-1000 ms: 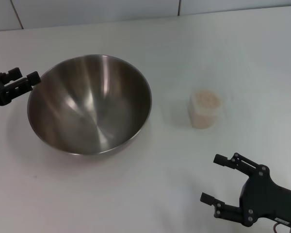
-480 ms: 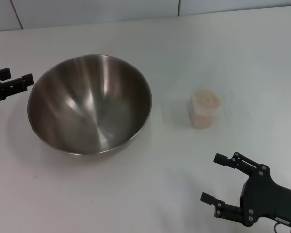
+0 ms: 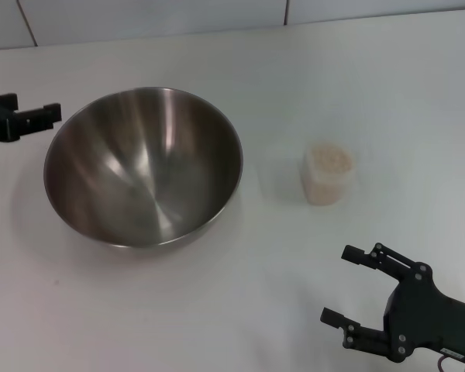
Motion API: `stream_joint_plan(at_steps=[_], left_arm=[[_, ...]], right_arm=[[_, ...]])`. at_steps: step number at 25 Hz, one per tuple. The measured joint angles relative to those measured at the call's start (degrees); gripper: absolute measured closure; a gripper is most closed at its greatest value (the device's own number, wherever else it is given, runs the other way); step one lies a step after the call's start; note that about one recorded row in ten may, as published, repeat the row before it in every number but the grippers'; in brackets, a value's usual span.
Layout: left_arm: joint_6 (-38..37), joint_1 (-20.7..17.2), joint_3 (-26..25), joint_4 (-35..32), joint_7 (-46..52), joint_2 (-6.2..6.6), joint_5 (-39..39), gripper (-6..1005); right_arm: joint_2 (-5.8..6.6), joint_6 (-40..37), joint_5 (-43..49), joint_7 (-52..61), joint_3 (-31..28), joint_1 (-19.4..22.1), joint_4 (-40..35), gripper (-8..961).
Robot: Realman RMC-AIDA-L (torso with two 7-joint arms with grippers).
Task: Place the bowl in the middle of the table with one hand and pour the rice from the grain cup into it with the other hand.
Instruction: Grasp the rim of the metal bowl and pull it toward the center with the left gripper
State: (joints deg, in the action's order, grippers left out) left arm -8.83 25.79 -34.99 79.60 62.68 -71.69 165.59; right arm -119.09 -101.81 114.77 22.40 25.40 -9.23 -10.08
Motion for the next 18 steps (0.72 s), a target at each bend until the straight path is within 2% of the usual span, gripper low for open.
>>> stream_joint_plan(at_steps=[1,2,3,5,7,9,13,18], left_arm=[[0.3,0.1,0.0,0.6,0.8,0.55,0.0,209],[1.3,1.2,1.0,2.0,3.7,1.86,0.0,209],[1.3,1.2,1.0,2.0,3.7,1.86,0.0,209],[2.5,3.3,3.4,2.7,6.8,3.20,-0.1,208],[3.4,6.2,6.7,3.0,9.6,3.85,-0.2,208],[4.0,6.9,7.3,2.9,9.9,3.63,-0.1,208],[7.0,7.8,7.7,2.7,9.6,2.36,-0.1,209],[7.5,7.9,7.7,2.6,9.5,2.09,-0.1,210]], right_arm=[[0.00,0.0,0.0,-0.1,0.0,0.0,0.0,128],[0.00,-0.1,0.0,-0.3,0.0,0.0,0.0,128],[0.00,-0.1,0.0,-0.3,0.0,0.0,0.0,128],[-0.01,-0.1,0.0,-0.3,0.0,0.0,0.0,128],[0.00,-0.3,0.0,-0.3,0.0,0.0,0.0,128],[0.00,-0.4,0.0,-0.3,0.0,-0.1,0.0,128],[0.00,-0.7,0.0,-0.3,0.0,-0.1,0.0,128],[0.00,-0.7,0.0,-0.4,0.0,0.0,-0.1,128]])
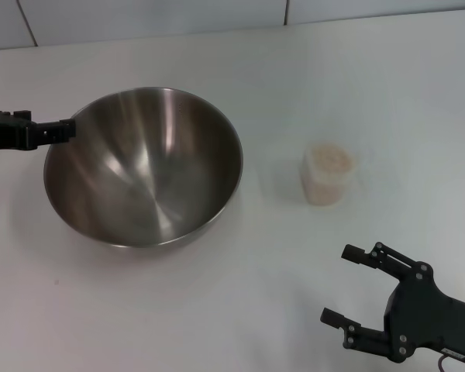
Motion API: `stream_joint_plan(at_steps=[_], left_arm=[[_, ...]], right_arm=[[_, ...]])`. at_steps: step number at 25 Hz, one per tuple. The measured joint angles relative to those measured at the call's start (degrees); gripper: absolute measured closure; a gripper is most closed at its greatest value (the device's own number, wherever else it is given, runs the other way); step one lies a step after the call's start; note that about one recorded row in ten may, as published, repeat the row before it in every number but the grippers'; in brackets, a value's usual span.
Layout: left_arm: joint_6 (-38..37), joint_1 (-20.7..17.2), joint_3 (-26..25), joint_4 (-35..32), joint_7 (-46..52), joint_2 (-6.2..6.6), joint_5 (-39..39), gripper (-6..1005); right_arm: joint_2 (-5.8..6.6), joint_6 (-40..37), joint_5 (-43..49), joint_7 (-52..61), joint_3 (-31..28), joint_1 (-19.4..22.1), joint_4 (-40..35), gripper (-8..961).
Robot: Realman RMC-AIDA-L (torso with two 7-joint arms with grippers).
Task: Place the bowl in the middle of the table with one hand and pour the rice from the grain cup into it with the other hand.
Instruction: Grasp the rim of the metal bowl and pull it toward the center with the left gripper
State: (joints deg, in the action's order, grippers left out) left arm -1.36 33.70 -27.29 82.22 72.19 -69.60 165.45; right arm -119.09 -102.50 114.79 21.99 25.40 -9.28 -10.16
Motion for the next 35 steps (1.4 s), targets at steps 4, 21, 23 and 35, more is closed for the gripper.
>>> stream_joint_plan(at_steps=[4,21,23,35], left_arm=[[0.2,2.6,3.1,-1.6,0.5,-0.60,-0.7,211],[-1.3,6.3,8.4,-6.1,2.4,-3.78,-0.8,247],[-2.2,6.5,8.8,-6.4,2.4,-3.79,-0.6,271],[-4.3,7.6,9.9,-8.5,2.7,-4.53,-0.4,626]], right_arm=[[0.00,0.0,0.0,0.0,0.0,-0.2,0.0,128],[0.00,0.1,0.0,0.0,0.0,-0.3,0.0,128],[0.00,0.1,0.0,0.0,0.0,-0.4,0.0,128],[0.00,0.1,0.0,0.0,0.0,-0.4,0.0,127]])
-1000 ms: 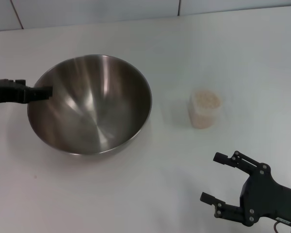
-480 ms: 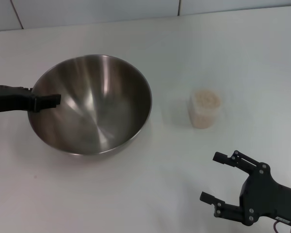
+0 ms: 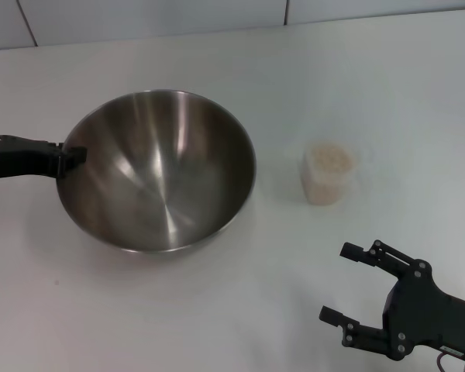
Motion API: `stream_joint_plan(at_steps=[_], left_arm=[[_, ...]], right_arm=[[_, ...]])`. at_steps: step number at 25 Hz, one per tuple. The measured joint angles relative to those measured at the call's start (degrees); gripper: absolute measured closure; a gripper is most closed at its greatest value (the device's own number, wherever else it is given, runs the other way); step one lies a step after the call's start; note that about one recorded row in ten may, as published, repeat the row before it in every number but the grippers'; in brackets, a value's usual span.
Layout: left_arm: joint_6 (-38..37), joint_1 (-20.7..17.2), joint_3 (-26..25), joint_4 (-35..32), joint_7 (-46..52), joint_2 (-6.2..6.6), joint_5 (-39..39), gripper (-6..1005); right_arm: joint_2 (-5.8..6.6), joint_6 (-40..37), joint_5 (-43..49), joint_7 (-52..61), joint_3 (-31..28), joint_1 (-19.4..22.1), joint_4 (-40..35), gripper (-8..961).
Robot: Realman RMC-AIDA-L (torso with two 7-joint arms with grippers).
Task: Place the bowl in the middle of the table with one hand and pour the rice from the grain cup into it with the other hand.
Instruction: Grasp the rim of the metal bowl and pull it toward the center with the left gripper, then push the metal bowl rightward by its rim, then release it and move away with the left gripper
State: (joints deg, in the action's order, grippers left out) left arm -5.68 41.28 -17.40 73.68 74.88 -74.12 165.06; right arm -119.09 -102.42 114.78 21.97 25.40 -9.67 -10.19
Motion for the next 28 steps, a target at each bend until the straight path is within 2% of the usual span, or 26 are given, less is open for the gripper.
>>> stream_joint_plan(at_steps=[8,10,13,15,17,21,26,28], left_arm=[[-2.3,0.1,0.0,-1.2,1.1,0.01,-0.2,911],[-3.5,0.2,0.0,-1.9,2.0,-0.01,-0.1,930],[-9.8,0.8,0.7,-5.3,5.9,-0.02,0.2,958],[-9.8,0.8,0.7,-5.3,5.9,-0.02,0.2,958],[-18.7,2.6,1.9,-10.4,9.5,-0.46,0.6,957],[-19.3,4.0,1.9,-11.5,9.7,-1.09,0.6,957],[-19.9,6.3,2.3,-14.1,10.2,-2.92,0.6,956],[-21.0,7.7,3.2,-16.4,11.1,-4.19,0.6,956]], right_arm=[[0.00,0.0,0.0,0.0,0.0,0.0,0.0,128],[0.00,-0.1,0.0,0.0,0.0,0.0,0.0,128],[0.00,-0.1,0.0,0.0,0.0,0.1,0.0,128],[0.00,-0.1,0.0,0.0,0.0,0.1,0.0,128],[0.00,-0.1,0.0,0.0,0.0,0.0,0.0,128],[0.00,-0.1,0.0,0.0,0.0,0.0,0.0,128],[0.00,-0.1,0.0,0.0,0.0,0.0,0.0,127],[0.00,-0.2,0.0,0.0,0.0,0.0,0.0,128]])
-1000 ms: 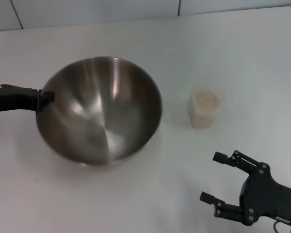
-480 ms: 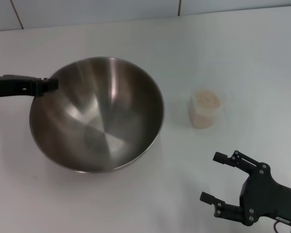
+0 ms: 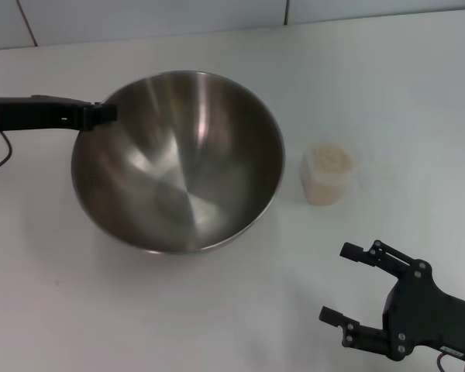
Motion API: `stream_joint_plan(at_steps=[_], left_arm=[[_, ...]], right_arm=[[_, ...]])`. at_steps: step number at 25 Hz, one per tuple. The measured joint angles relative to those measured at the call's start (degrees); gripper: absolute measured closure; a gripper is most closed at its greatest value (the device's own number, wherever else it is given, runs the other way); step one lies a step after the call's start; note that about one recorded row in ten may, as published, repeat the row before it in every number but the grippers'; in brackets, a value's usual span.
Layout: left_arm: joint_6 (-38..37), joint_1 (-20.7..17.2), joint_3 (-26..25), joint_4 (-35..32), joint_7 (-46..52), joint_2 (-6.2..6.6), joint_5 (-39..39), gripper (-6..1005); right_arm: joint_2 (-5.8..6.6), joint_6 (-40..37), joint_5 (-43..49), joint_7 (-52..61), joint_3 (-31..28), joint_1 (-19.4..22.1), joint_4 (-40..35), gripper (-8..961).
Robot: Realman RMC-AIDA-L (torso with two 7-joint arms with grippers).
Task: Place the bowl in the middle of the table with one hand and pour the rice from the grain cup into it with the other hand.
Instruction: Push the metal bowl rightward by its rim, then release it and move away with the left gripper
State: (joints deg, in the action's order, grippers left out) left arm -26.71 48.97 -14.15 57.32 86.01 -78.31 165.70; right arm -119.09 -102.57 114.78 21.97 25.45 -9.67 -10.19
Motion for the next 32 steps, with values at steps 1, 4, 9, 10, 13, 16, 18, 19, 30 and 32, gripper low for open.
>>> stream_joint_plan(at_steps=[1,4,9,10,13,16,18,19,30,32], left_arm=[[-0.3,0.4,0.3,-0.7,0.3,-0.33,0.0,956],[-2.0,2.1,2.2,-4.0,2.2,-1.91,0.0,955],[-8.4,4.4,6.0,-15.2,6.2,-7.23,0.0,955],[-12.9,4.6,6.6,-21.6,7.5,-10.29,0.0,955],[-18.9,4.5,6.7,-29.8,8.2,-14.03,0.0,954],[-24.4,4.4,6.8,-37.0,8.6,-17.08,0.0,954],[-28.8,4.5,7.1,-44.4,9.5,-19.82,0.0,954],[-28.8,4.5,7.1,-44.4,9.5,-19.82,0.0,953],[-49.6,4.6,19.8,-99.5,18.5,-39.60,-7.0,901],[-49.8,3.0,23.5,-101.0,18.7,-39.81,-10.6,800]], right_arm=[[0.00,0.0,0.0,0.0,0.0,0.0,0.0,128],[0.00,0.0,0.0,0.0,0.1,0.0,0.0,128],[0.00,0.0,0.1,0.0,0.0,0.1,0.0,129],[0.00,0.0,0.2,0.0,0.0,0.1,0.0,128],[0.00,0.0,0.2,0.0,0.0,0.3,0.0,128],[0.00,0.0,0.2,0.0,0.0,0.3,0.0,127],[0.00,0.0,0.3,0.0,0.0,0.3,0.0,127],[0.00,0.0,0.3,0.0,0.0,0.3,0.0,127],[0.00,0.2,0.4,0.0,0.3,-0.4,0.0,128],[-0.02,0.3,0.4,0.0,0.4,-0.4,0.1,128]])
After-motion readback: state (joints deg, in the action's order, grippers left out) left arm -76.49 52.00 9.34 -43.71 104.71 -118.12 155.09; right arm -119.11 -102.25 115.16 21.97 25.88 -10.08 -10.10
